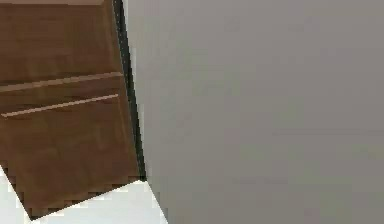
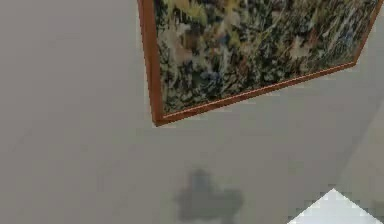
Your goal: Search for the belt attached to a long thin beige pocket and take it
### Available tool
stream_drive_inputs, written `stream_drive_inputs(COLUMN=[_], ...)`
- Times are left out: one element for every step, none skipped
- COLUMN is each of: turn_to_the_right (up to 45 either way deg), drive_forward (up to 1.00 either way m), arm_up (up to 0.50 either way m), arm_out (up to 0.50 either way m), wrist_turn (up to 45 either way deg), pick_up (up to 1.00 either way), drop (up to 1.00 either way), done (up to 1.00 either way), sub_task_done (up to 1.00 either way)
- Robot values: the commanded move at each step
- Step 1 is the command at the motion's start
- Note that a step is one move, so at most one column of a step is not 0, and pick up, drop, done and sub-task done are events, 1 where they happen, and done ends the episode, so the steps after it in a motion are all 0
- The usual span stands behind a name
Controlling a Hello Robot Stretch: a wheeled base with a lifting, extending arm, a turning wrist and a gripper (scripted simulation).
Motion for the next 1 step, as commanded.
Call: stream_drive_inputs(turn_to_the_right=[-45.0], drive_forward=[0.00], arm_up=[0.00], arm_out=[0.00], wrist_turn=[0.0], pick_up=[0.00], drop=[0.00], done=[0.00], sub_task_done=[0.00])
